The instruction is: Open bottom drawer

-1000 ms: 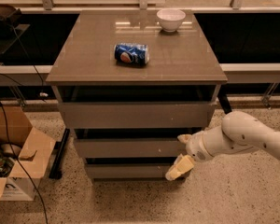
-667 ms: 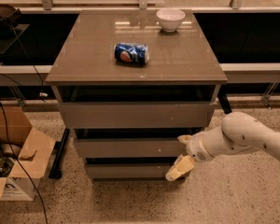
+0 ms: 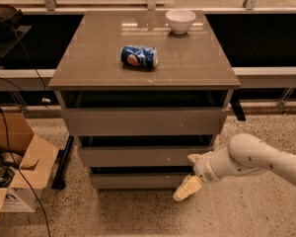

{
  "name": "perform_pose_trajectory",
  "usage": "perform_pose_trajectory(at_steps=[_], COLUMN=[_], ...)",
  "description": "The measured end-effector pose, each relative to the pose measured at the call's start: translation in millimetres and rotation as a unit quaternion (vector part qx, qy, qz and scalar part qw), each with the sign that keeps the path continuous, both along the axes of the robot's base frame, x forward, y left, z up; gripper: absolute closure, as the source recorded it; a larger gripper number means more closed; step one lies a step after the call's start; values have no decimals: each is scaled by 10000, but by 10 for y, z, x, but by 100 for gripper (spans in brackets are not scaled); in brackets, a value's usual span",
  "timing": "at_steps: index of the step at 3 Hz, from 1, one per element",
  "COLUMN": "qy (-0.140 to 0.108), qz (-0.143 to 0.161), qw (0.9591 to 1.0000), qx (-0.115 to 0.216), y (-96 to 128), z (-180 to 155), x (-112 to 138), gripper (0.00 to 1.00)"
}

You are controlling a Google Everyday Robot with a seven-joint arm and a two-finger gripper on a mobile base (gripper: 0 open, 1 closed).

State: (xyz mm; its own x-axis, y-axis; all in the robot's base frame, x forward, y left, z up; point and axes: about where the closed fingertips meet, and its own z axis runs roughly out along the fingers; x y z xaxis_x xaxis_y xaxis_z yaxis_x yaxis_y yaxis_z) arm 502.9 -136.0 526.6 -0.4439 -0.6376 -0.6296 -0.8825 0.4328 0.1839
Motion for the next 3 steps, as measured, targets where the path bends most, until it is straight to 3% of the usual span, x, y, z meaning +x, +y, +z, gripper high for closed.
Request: perform_pose_trajectory(at_steps=[1,2,3], qy=[-109,-234,-176], qz=[-204,-517,-879], qw=[9997,9983,9955], qx=[-73,129,316], y=[-40,-100,-156], z=[-305,-593,-935], x=[-61,-15,37], gripper=[0,0,0])
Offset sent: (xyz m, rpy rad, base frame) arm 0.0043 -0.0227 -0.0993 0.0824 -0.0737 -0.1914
